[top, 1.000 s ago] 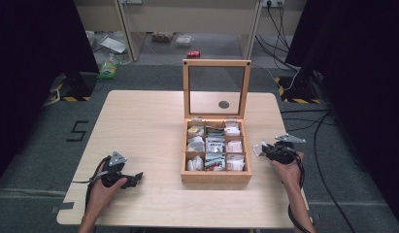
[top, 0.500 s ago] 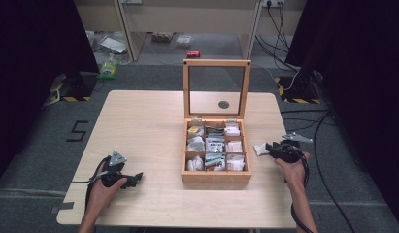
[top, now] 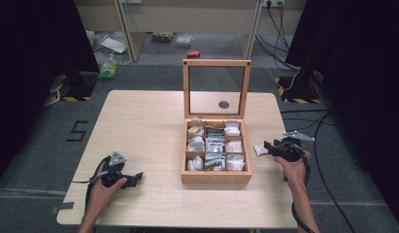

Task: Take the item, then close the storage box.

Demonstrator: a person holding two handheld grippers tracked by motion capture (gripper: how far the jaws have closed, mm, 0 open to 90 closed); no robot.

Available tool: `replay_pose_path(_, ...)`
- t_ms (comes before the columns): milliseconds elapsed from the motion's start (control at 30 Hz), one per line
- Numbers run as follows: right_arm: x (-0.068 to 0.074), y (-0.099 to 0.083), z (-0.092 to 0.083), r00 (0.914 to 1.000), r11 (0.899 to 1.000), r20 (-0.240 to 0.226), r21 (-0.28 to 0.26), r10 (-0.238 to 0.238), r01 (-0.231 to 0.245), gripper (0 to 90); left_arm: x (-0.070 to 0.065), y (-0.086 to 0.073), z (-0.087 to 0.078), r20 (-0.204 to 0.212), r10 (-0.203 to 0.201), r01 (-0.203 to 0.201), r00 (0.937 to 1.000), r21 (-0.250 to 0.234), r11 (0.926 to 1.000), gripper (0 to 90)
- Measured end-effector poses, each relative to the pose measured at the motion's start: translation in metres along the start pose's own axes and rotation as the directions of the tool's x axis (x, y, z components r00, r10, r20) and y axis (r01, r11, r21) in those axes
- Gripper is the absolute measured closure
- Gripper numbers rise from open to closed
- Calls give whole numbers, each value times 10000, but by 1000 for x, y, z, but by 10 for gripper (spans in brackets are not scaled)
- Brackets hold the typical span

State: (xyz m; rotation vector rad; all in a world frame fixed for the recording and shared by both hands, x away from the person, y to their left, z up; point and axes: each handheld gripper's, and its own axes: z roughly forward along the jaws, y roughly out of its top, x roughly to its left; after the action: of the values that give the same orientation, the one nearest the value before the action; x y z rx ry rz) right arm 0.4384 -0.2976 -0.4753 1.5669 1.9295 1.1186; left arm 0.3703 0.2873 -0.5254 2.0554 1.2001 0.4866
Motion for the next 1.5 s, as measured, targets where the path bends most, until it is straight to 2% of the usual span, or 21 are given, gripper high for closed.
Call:
replay_pose_path(333, 8, 8, -5, 9997, 9996, -254, -269, 6, -12, 427, 0, 0, 0, 12, 10, -10, 10000, 4, 10000, 0)
replay_pose_path(633, 13, 11, -5, 9991, 9993, -433, -380, -40, 23, 403, 0, 0, 0, 22, 15, -15, 10000, 0, 10000, 0)
replay_pose_path(900, 17, 15, -6, 9974, 9981, -705, -593, 110, -152, 397, 0, 0, 0, 23, 14, -14, 10000, -2, 10000, 0)
replay_pose_path(1100, 26, 21, -5, 9960, 9975, -872, -692, -173, 113, 387, 0, 0, 0, 23, 18, -18, 10000, 2, 10000, 0)
replay_pose_path(1233, 32, 28, -2, 9929, 9949, -1089, -930, -489, 388, 366, 0, 0, 0, 20, 19, -19, 10000, 9, 10000, 0)
replay_pose_path(1333, 34, 35, 3, 9909, 9931, -1303, -1156, -324, 173, 356, 0, 0, 0, 20, 20, -20, 10000, 5, 10000, 0)
replay_pose_path(1500, 34, 45, 11, 9901, 9906, -1349, -1350, -399, 215, 343, 0, 0, 0, 15, 19, -19, 10000, 14, 10000, 0)
